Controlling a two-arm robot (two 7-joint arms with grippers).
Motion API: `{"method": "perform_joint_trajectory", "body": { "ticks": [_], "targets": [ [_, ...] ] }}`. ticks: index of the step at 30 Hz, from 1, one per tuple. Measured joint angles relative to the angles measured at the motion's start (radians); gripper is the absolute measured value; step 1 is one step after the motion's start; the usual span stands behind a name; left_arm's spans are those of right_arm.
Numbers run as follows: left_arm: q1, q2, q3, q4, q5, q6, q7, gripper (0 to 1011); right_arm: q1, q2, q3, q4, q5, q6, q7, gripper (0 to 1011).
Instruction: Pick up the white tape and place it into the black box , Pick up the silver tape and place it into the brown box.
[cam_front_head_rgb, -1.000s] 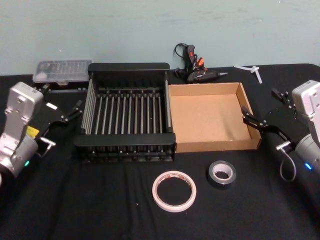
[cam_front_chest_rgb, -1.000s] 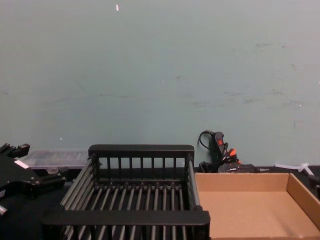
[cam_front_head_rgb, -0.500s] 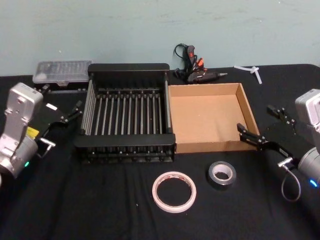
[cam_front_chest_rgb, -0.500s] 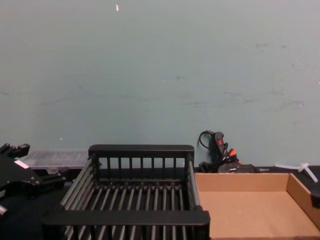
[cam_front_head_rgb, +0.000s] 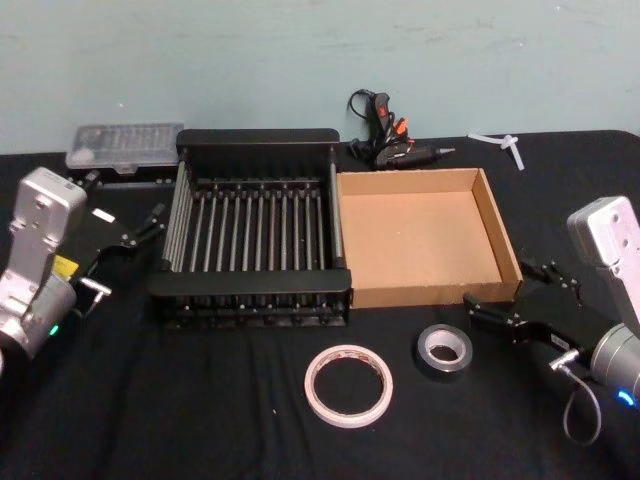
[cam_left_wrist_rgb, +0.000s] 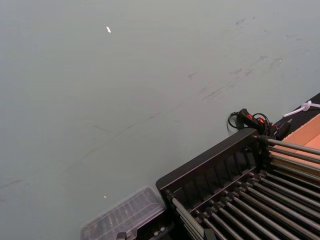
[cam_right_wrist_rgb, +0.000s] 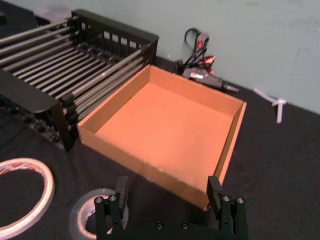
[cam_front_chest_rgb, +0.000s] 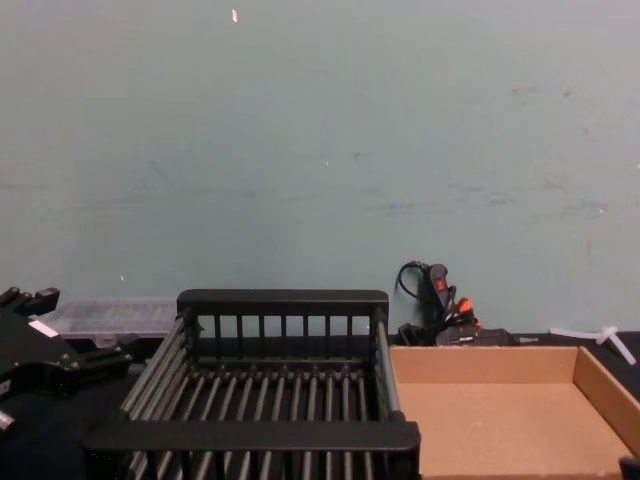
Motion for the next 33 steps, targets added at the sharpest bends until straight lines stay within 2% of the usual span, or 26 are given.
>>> {"method": "perform_joint_trajectory", "body": {
  "ticks": [9,15,21,33],
  "targets": [
    [0.0,0.0,0.0,0.0,0.0,0.0,0.0,1001,-0.007,-0.019,-0.001,-0.026,0.001,0.124,-0.001,1002],
    [0.0,0.0,0.0,0.0,0.0,0.0,0.0,1001,0.0,-0.043,-0.005,-0.021,-0.005,0.176,-0.003,1002],
    [0.0,0.0,0.0,0.0,0.0,0.0,0.0,1001,0.011,-0.063,-0.011,-0.009,-0.02,0.203,0.002,1003],
    [0.0,0.0,0.0,0.0,0.0,0.0,0.0,1001,0.042,-0.094,-0.028,0.022,-0.057,0.223,0.027,1002]
  ]
}}
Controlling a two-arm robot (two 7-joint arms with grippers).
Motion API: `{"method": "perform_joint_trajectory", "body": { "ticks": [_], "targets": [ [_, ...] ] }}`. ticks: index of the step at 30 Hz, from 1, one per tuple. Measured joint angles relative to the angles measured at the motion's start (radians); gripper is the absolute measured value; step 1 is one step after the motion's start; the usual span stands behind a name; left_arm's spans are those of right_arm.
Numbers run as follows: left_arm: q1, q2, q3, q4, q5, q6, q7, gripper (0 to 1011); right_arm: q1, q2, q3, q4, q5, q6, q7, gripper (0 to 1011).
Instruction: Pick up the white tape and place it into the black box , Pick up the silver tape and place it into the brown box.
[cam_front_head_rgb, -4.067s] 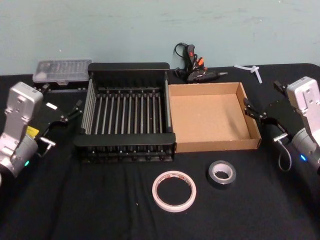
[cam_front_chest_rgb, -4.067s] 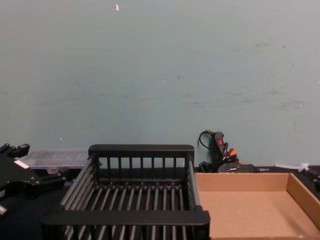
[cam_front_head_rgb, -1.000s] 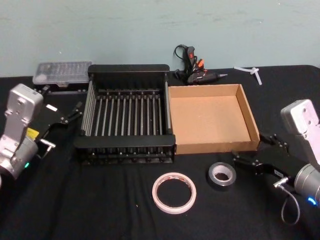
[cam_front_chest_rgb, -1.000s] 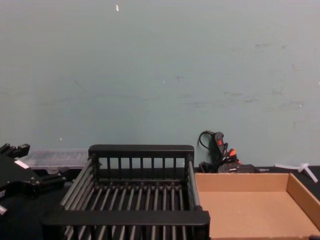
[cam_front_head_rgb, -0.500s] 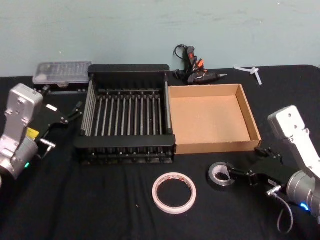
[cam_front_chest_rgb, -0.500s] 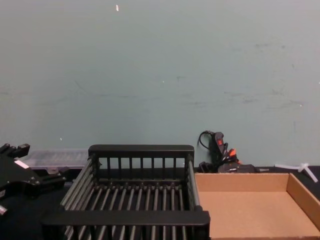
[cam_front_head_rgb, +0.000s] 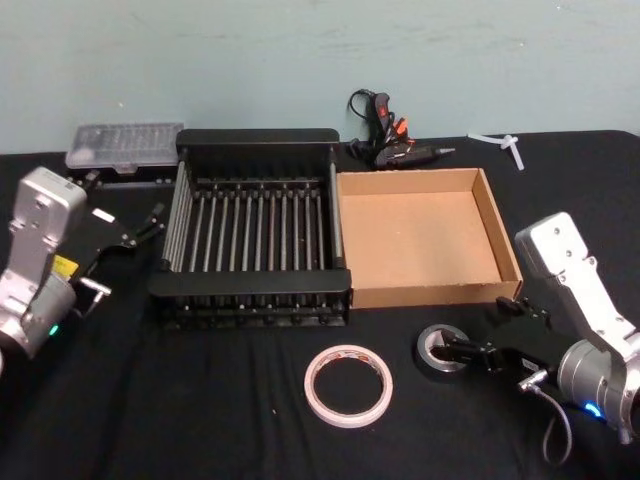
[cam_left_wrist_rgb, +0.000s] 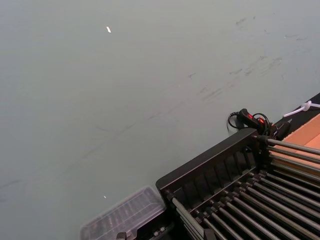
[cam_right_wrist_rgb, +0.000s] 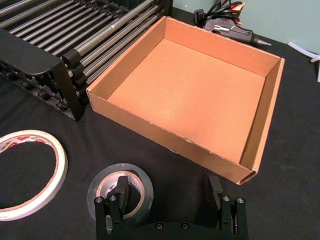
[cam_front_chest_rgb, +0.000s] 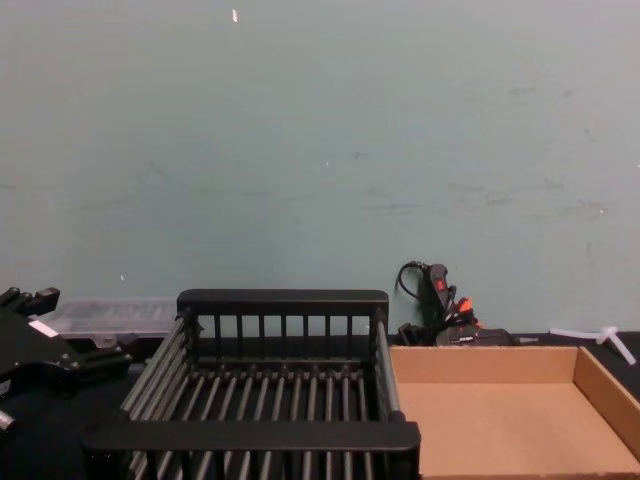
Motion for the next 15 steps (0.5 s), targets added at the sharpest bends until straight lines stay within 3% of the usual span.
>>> {"method": "perform_joint_trajectory", "body": {
  "ticks": [15],
  "targets": [
    [0.0,0.0,0.0,0.0,0.0,0.0,0.0,1001,0.014,-0.032,-0.006,0.025,-0.039,0.018,0.027,1002]
  ]
}}
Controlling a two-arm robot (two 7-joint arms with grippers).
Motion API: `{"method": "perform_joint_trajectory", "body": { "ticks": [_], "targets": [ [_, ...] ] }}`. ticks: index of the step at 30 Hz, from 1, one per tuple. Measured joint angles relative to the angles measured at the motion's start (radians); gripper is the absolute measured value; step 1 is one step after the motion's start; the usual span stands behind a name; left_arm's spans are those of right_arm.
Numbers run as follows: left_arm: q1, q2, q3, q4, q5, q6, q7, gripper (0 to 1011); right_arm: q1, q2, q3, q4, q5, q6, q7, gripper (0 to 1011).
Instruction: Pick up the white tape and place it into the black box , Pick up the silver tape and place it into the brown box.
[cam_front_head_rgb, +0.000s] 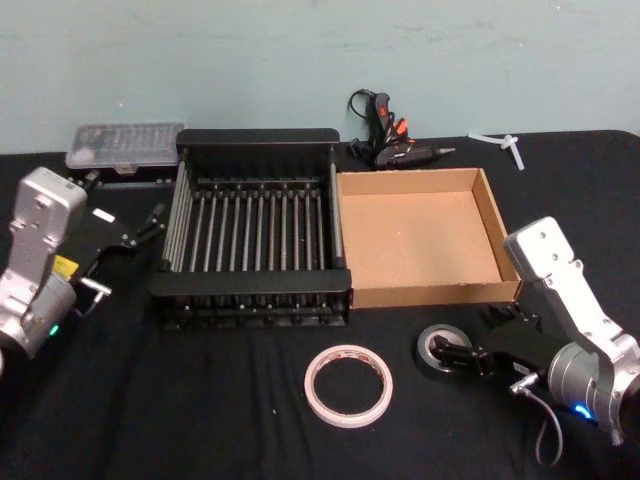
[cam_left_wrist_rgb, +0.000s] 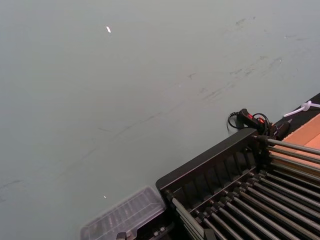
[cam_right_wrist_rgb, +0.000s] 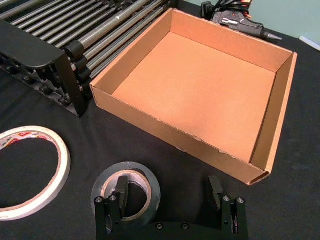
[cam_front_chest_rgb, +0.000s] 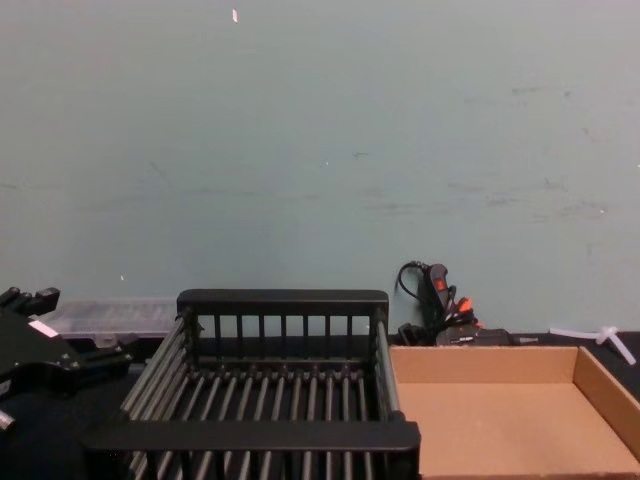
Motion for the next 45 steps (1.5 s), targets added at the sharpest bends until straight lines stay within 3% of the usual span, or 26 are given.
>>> {"method": "perform_joint_trajectory", "body": {
  "ticks": [21,33,37,45],
  "targets": [
    [0.0,0.0,0.0,0.0,0.0,0.0,0.0,1001,-0.001,-0.013,0.007,0.008,-0.017,0.007,0.006,982],
    [0.0,0.0,0.0,0.0,0.0,0.0,0.0,1001,-0.001,-0.012,0.006,0.007,-0.016,0.006,0.006,678],
    [0.0,0.0,0.0,0.0,0.0,0.0,0.0,1001,-0.001,-0.012,0.006,0.007,-0.015,0.006,0.006,509],
    [0.0,0.0,0.0,0.0,0.0,0.0,0.0,1001,-0.001,-0.012,0.006,0.006,-0.014,0.006,0.005,268]
  ]
}}
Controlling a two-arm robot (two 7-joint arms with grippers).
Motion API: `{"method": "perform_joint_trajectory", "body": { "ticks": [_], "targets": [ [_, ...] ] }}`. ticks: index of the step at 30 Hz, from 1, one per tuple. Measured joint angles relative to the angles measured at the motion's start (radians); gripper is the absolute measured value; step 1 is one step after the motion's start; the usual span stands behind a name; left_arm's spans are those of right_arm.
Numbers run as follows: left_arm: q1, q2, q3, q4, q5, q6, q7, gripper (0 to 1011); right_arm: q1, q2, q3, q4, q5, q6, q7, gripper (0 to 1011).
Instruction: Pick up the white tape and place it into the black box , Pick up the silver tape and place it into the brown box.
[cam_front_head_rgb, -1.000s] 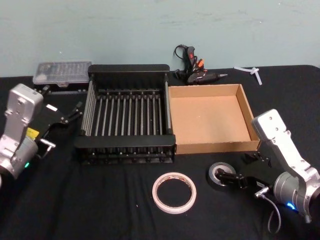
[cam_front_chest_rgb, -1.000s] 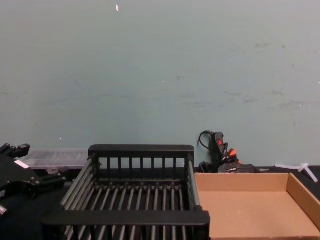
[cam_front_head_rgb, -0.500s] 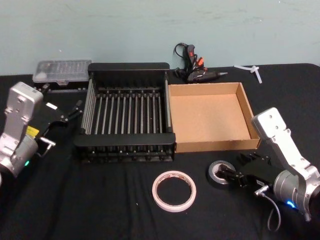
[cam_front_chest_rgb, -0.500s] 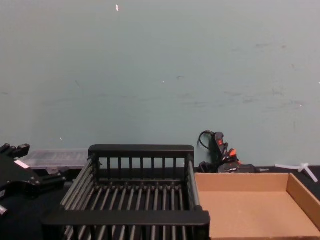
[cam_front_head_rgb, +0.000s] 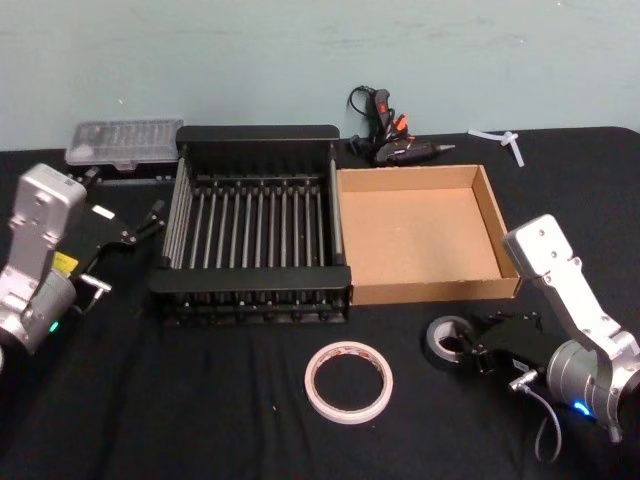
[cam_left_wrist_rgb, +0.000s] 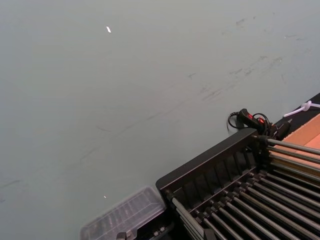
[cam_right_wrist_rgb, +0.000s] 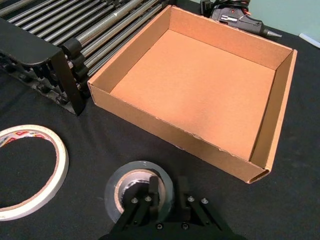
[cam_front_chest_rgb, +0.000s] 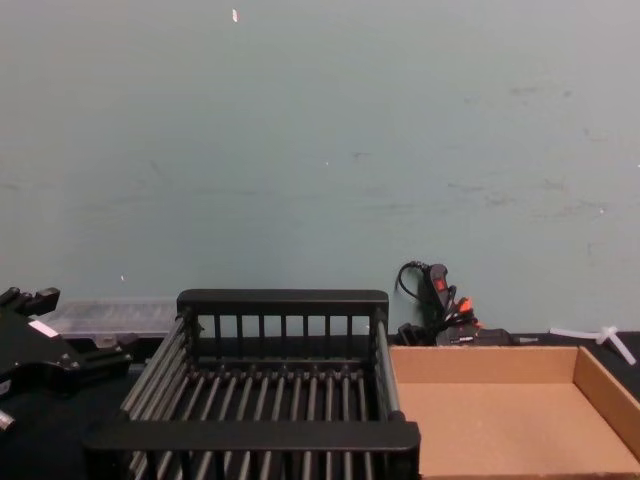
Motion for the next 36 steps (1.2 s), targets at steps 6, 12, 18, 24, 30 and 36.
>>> {"method": "perform_joint_trajectory", "body": {
  "ticks": [6,12,18,24,30,36],
  "targets": [
    [0.0,0.0,0.0,0.0,0.0,0.0,0.0,1001,0.0,0.0,0.0,0.0,0.0,0.0,0.0,145],
    [0.0,0.0,0.0,0.0,0.0,0.0,0.0,1001,0.0,0.0,0.0,0.0,0.0,0.0,0.0,142],
    [0.0,0.0,0.0,0.0,0.0,0.0,0.0,1001,-0.008,-0.004,0.012,-0.006,-0.002,-0.012,0.014,142],
    [0.0,0.0,0.0,0.0,0.0,0.0,0.0,1001,-0.021,-0.007,0.032,-0.032,-0.009,-0.033,0.036,142],
    [0.0,0.0,0.0,0.0,0.0,0.0,0.0,1001,-0.028,-0.004,0.053,-0.062,-0.016,-0.053,0.057,140],
    [0.0,0.0,0.0,0.0,0.0,0.0,0.0,1002,-0.011,-0.012,0.07,-0.073,-0.034,-0.087,0.071,140]
  ]
}}
